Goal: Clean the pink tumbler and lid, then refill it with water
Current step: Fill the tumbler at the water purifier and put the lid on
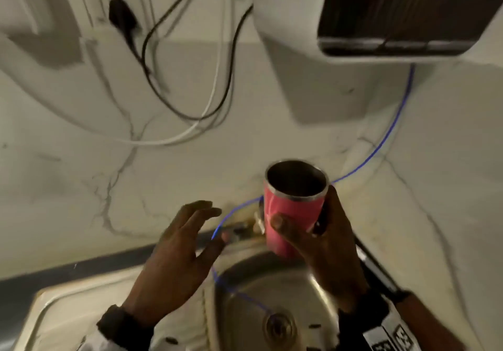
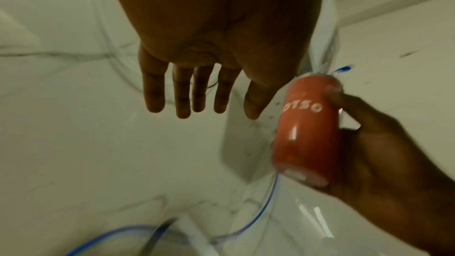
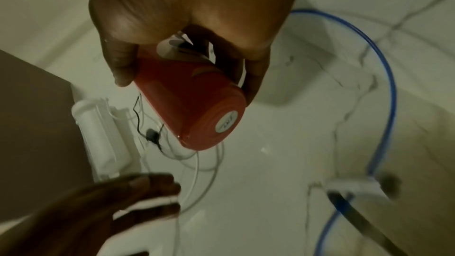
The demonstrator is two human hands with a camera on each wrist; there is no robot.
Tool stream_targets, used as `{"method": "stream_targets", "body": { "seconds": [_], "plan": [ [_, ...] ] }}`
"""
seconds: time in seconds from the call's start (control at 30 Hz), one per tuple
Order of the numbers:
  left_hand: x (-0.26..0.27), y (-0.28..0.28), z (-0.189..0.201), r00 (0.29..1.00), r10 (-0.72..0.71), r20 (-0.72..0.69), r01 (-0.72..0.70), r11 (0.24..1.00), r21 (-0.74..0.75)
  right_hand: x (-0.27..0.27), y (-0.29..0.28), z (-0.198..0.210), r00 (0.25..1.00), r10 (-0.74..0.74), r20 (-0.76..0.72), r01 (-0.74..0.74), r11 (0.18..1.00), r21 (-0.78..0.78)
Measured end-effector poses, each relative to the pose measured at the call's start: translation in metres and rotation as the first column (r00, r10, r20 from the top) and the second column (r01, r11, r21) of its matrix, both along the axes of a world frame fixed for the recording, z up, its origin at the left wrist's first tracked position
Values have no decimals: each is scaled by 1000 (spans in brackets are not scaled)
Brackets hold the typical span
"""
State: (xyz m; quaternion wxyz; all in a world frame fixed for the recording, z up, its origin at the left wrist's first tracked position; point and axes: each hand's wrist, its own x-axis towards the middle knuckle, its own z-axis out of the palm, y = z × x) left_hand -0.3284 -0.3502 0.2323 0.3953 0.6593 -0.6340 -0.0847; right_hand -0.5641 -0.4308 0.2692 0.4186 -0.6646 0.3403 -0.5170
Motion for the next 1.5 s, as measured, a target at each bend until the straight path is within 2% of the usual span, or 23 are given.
{"method": "stream_targets", "body": {
  "seconds": [0.1, 0.23, 0.37, 0.43, 0.6, 0.7, 0.83, 1.0, 1.1, 1.33, 1.5],
  "plan": [
    [-30, -22, 91, 995, -89, 52, 99, 964, -247, -24, -15, 43, 996, -87, -10, 86, 993, -76],
    [-70, -44, 194, 966, -176, 188, 239, 885, -400, -51, -37, 92, 987, -155, 36, 159, 975, -153],
    [-110, -73, 269, 918, -233, 322, 362, 823, -437, -72, -60, 128, 967, -249, 50, 254, 948, -192],
    [-128, -95, 301, 900, -228, 372, 385, 818, -427, -81, -73, 142, 957, -280, 78, 291, 935, -202],
    [-166, -142, 364, 879, -264, 397, 420, 824, -382, -104, -96, 181, 952, -290, 99, 306, 922, -237],
    [-187, -160, 385, 854, -254, 453, 443, 812, -379, -112, -103, 200, 950, -306, 68, 314, 920, -235],
    [-205, -186, 395, 836, -272, 476, 445, 843, -301, -117, -111, 213, 944, -330, 12, 323, 916, -238],
    [-204, -209, 387, 859, -193, 474, 414, 807, -422, -122, -120, 217, 944, -328, 12, 321, 913, -253],
    [-208, -212, 390, 865, -158, 476, 390, 808, -441, -125, -124, 218, 947, -320, 36, 317, 909, -269],
    [-214, -220, 399, 954, -151, 257, 255, 860, -441, -123, -127, 216, 951, -301, 73, 309, 910, -277],
    [-214, -219, 402, 966, -186, 180, 246, 876, -414, -121, -124, 213, 955, -290, 56, 295, 918, -264]
  ]
}}
